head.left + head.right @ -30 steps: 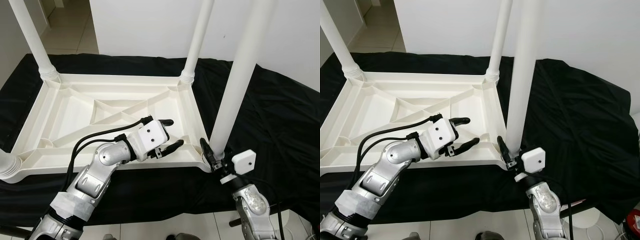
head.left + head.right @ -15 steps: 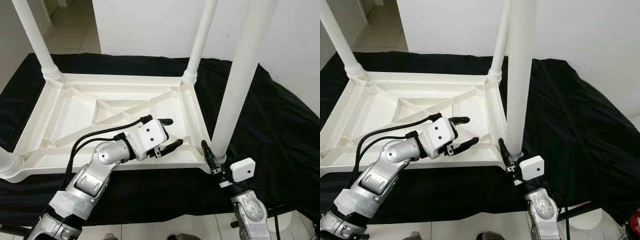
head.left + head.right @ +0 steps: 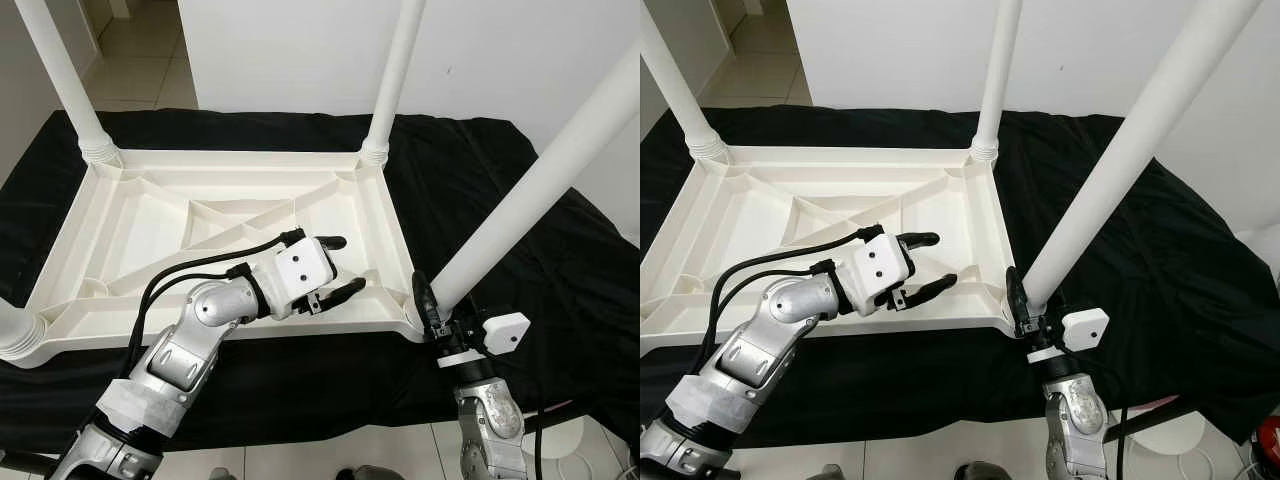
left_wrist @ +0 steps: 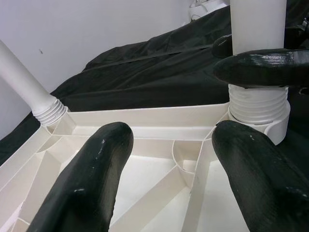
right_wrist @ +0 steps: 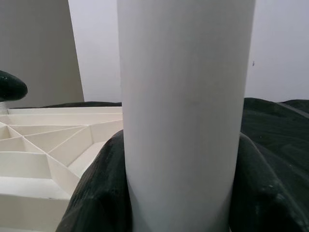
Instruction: Building children table
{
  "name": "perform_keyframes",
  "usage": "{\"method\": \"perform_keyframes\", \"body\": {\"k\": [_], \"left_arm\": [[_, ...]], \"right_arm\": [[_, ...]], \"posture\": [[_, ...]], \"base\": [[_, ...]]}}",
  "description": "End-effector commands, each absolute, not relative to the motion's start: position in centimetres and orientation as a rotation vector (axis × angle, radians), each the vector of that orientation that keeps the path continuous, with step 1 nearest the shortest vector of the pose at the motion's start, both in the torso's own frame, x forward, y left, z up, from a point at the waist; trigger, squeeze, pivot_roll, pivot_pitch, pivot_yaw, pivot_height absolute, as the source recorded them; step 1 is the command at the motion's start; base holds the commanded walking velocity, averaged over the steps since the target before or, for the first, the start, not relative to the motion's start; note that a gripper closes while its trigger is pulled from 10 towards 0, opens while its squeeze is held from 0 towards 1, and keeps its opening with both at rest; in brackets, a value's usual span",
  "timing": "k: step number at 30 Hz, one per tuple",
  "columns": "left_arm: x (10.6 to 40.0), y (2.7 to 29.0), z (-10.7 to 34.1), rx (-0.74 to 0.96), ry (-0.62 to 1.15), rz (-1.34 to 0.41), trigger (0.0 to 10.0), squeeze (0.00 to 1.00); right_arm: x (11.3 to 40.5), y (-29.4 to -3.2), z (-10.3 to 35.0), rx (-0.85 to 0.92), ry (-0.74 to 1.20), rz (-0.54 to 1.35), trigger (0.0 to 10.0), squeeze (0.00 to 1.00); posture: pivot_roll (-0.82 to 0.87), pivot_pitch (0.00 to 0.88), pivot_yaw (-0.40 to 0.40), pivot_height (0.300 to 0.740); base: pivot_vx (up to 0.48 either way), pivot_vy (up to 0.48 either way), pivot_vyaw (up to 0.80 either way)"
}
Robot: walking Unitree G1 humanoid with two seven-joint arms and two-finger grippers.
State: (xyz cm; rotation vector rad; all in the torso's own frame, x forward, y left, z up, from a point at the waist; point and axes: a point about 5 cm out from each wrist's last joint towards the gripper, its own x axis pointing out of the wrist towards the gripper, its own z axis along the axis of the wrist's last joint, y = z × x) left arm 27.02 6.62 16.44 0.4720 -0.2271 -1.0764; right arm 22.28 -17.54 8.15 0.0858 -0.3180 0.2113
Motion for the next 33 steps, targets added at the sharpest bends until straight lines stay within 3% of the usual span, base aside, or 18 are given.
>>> {"method": "perform_keyframes", "body": {"k": [1,20,33], "left_arm": [[27.2,6.8,16.8,0.495,-0.240,-1.076,10.0,0.00],[27.2,6.7,16.8,0.502,-0.244,-1.078,10.0,0.00],[27.2,6.6,16.7,0.505,-0.249,-1.079,10.0,0.00]], "right_arm": [[19.6,-18.3,1.0,0.136,0.097,0.136,10.0,0.00],[20.8,-19.3,-0.4,0.033,0.334,0.196,10.0,0.00],[21.2,-19.8,-0.1,0.009,0.385,0.248,10.0,0.00]], "posture": [[0.10,0.064,0.041,0.740],[0.10,0.054,0.029,0.740],[0.09,0.041,0.024,0.740]], "base": [[0.000,0.000,0.00],[0.000,0.000,0.00],[0.000,0.000,0.00]]}}
